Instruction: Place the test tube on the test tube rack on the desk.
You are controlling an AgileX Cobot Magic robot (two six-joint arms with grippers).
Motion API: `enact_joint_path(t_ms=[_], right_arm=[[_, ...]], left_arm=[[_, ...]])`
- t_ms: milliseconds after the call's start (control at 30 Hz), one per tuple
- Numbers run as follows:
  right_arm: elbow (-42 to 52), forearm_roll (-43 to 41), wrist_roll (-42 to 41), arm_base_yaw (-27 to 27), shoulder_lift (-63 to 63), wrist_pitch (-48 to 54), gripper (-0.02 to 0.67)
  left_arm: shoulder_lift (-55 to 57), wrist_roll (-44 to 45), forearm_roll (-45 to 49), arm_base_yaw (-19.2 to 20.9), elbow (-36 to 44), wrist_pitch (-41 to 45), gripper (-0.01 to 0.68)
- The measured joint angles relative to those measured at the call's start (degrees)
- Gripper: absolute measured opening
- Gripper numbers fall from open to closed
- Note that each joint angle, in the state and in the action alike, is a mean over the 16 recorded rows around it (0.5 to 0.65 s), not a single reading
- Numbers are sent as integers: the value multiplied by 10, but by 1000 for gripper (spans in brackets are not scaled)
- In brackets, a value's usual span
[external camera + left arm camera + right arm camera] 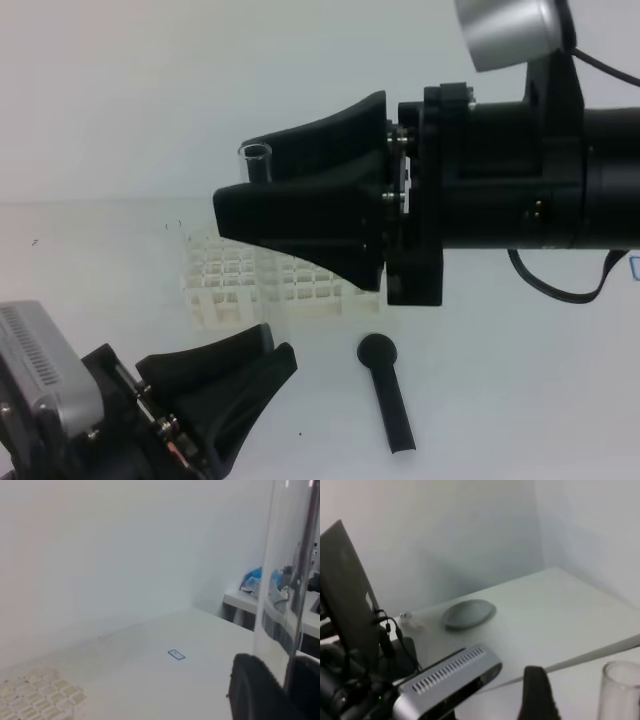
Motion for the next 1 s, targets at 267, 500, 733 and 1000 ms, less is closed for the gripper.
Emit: enact_joint_path(t_ms=[267,500,733,1000], right_arm=[[-4,31,-18,7,12,-4,375],[-6,39,-22,7,17,-4,329],[-6,39,-23,7,21,-3,286],[-6,37,-23,7,21,2,242]], left_arm=[[0,1,0,0,0,-2,65],[0,1,0,0,0,-1,79],[0,1,-1,0,0,0,85],[0,1,-2,0,0,-8,105]])
